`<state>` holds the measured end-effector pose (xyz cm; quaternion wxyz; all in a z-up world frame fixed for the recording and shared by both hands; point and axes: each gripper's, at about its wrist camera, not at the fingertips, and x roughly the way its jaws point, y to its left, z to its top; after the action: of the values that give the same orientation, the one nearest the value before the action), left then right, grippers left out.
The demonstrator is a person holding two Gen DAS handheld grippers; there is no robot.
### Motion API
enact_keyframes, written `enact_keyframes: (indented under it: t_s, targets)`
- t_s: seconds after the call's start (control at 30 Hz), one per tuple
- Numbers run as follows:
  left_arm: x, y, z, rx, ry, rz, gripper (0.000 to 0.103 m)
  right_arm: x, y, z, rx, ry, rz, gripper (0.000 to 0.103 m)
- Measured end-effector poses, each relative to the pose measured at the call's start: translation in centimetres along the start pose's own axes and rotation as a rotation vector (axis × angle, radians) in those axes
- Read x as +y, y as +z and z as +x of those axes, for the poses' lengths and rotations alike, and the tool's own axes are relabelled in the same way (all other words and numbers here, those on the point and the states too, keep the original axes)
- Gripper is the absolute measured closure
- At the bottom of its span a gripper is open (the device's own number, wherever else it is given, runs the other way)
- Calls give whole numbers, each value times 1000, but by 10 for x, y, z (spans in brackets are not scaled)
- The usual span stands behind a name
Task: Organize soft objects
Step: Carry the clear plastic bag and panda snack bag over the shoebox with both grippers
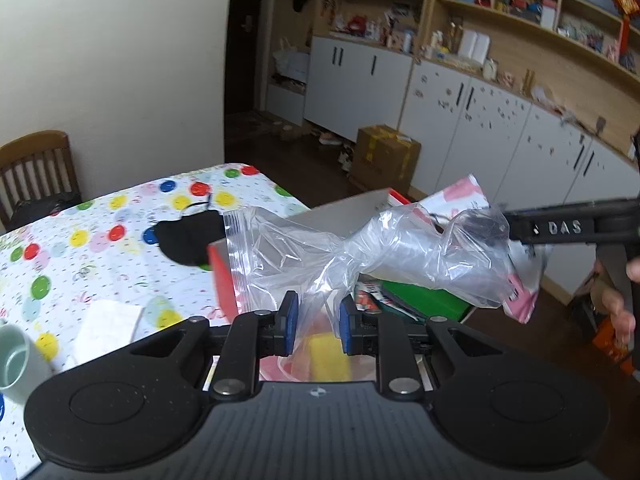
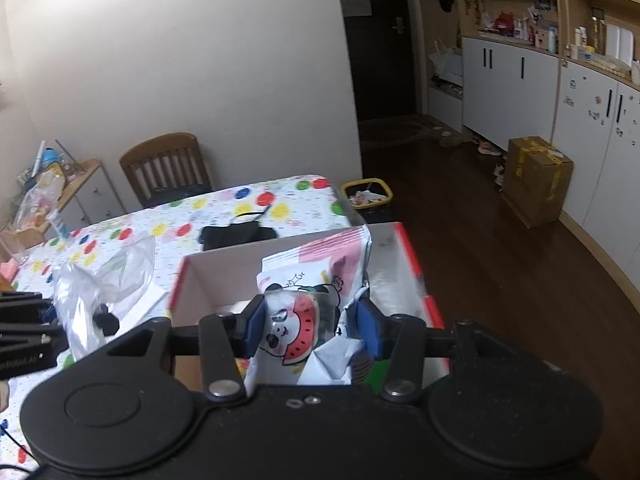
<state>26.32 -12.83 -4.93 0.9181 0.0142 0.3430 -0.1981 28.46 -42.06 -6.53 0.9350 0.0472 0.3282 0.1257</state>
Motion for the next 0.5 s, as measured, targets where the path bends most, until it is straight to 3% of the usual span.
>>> enact_keyframes:
  t_s: [0.2, 0.5]
  targets:
    - [-31, 3, 31, 51, 1, 83, 83, -29, -1, 15, 16, -27, 11, 56]
    - [-52, 13, 75, 104, 73, 186, 83, -44, -1, 52, 55, -21, 12, 56]
